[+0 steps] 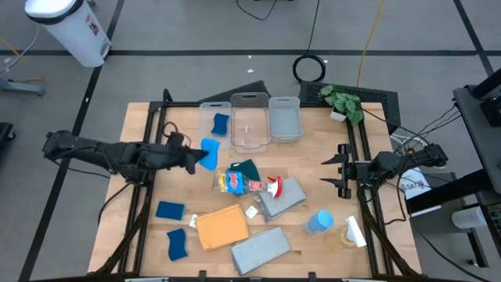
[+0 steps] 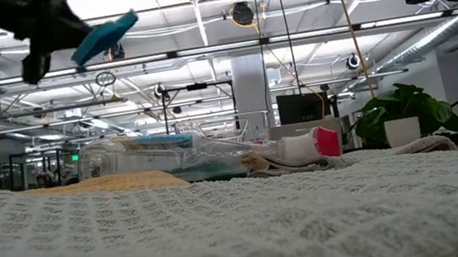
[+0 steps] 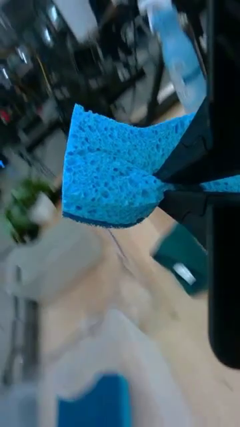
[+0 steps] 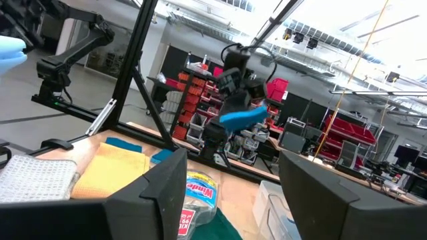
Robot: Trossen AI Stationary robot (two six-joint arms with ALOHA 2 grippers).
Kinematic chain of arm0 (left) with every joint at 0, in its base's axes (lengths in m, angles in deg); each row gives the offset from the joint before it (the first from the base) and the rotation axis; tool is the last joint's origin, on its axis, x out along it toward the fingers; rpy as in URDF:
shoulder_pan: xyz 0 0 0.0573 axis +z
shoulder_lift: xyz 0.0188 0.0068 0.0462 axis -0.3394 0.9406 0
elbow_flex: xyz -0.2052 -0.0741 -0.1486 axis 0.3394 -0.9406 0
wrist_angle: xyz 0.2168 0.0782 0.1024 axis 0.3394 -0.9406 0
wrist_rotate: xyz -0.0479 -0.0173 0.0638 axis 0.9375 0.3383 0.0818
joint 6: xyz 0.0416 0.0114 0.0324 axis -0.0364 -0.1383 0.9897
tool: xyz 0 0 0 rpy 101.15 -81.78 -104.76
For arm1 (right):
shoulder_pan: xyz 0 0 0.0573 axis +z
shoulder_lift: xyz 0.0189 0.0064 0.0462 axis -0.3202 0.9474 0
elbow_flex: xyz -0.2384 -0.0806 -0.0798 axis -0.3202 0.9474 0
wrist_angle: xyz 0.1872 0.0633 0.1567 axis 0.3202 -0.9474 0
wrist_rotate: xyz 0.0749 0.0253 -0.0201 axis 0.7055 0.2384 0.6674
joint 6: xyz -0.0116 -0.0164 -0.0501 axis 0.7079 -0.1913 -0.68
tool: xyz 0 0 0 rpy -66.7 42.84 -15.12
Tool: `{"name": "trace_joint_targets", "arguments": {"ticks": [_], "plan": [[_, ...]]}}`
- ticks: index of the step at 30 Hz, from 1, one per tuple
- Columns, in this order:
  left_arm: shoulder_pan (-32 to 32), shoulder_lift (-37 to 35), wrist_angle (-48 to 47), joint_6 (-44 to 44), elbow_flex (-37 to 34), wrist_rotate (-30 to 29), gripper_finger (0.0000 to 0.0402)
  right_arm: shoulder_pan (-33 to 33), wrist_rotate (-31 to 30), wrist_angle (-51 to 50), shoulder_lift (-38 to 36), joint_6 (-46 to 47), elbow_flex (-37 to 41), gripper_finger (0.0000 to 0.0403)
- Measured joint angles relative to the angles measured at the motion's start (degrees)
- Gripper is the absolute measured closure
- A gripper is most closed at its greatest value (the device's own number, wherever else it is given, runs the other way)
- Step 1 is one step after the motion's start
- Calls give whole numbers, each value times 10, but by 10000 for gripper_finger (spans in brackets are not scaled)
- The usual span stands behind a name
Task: Pick & Place Kitchen Items
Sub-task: Put the blue sponge into the white transparent bin
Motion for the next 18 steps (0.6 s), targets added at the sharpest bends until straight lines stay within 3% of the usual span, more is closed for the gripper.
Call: {"name": "trace_joint_targets", "arguments": {"ticks": [9,18], "plan": [[122,0,123,70,13,128,389,0,0,0,0,0,0,196],[247,29,-29,103,154,199,390,0,0,0,0,0,0,197]]}}
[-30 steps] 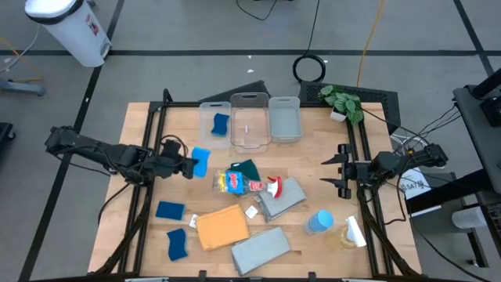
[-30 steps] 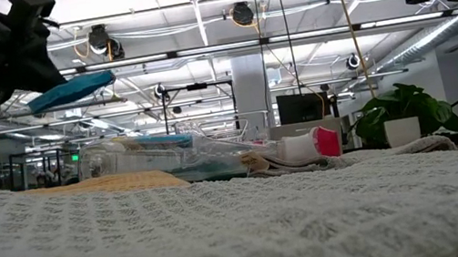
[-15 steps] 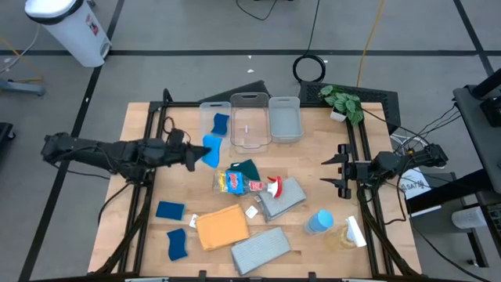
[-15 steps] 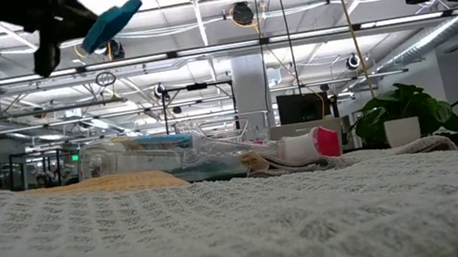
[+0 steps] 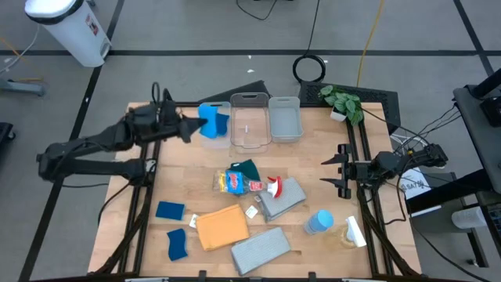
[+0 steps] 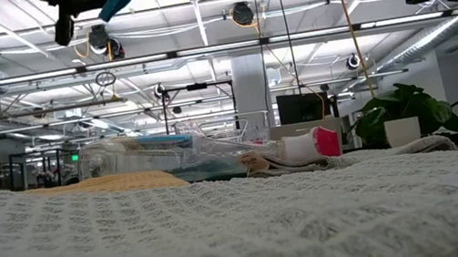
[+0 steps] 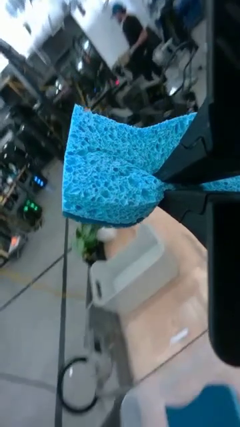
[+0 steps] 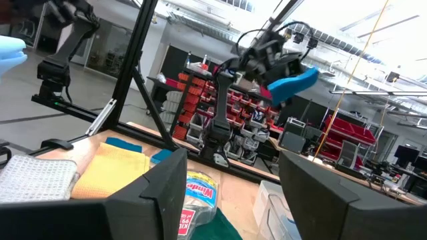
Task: Pick & Place Kitchen Items
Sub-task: Put the blue sponge into the white transparent bin
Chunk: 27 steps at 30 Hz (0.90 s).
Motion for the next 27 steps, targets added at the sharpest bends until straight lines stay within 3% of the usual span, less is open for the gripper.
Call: {"name": "trace_joint_targets", "arguments": {"ticks": [10,18,27], "plan": [[109,89,-78,36,82,52,389,0,0,0,0,0,0,199],[202,170,-93,56,84,92,386,0,0,0,0,0,0,195],[254,268,-101,73,84,94,385,0,0,0,0,0,0,195]]}}
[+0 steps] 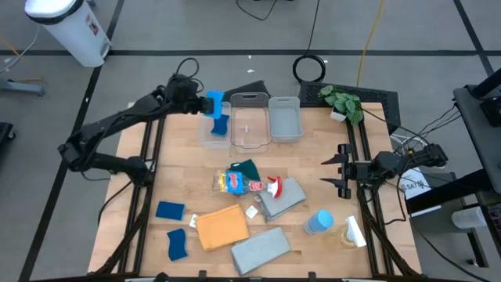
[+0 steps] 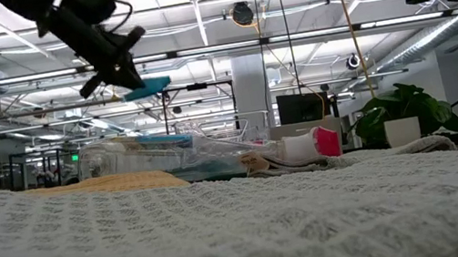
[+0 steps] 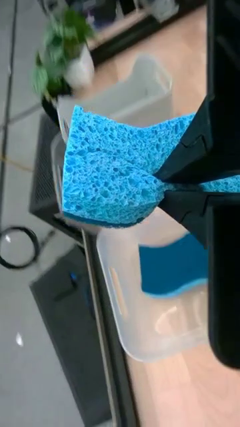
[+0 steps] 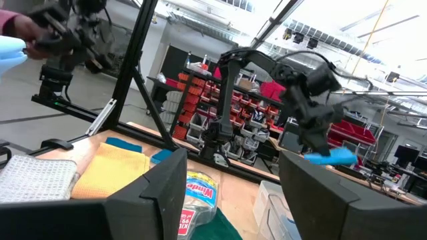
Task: Pick & Place Kitchen Items
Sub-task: Put the blue sponge into the white transparent bin
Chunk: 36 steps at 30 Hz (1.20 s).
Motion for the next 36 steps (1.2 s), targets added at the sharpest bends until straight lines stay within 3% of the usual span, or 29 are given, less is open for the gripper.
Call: {"name": "trace_joint_targets", "arguments": {"ticks": [15,36], "plan": [[3,122,-14,-21,0,-10,392,0,0,0,0,0,0,197],[-20,235,28,-73,0,-58,385,0,0,0,0,0,0,195]]}}
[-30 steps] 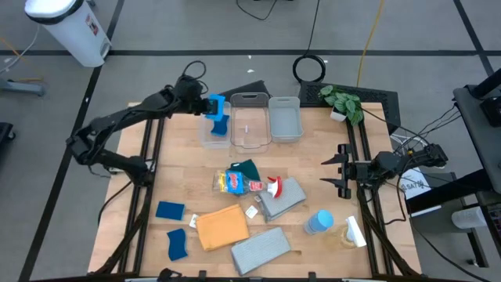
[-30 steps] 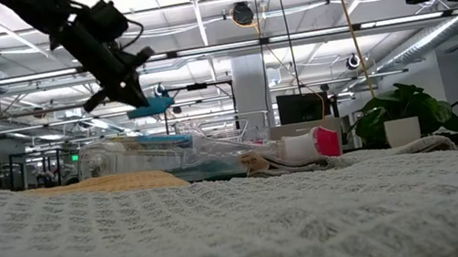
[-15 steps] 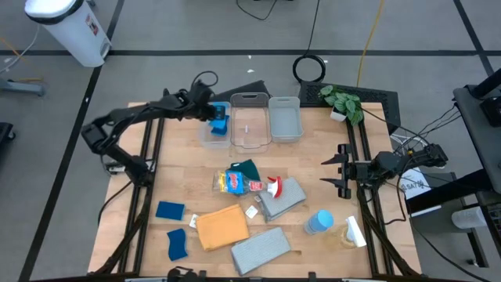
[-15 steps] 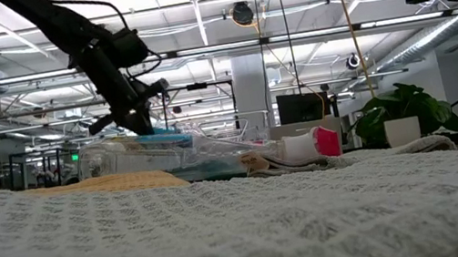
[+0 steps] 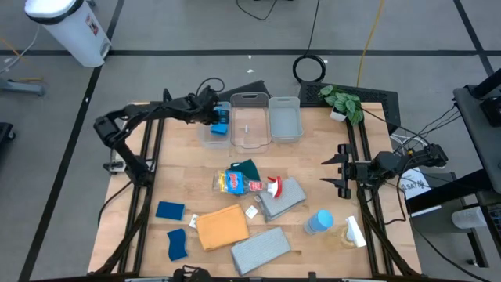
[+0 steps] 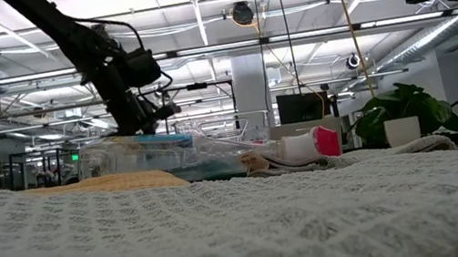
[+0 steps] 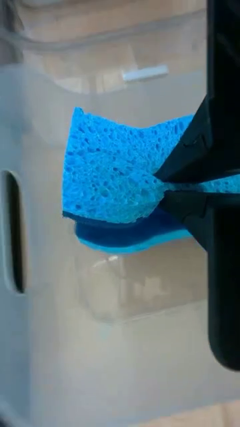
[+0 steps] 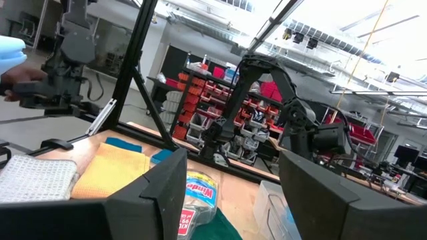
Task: Pick & Place Kitchen Items
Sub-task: Put the blue sponge into the white transparent bin
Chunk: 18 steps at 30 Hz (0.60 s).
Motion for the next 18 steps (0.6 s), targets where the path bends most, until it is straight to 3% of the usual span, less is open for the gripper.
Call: {"name": "trace_joint_targets", "arguments": {"ticks": [7,18], "plan": [[-9,18,20,3,0,-13,383,0,0,0,0,0,0,195],[-10,17,20,28,0,-19,234,0,0,0,0,0,0,195]]}}
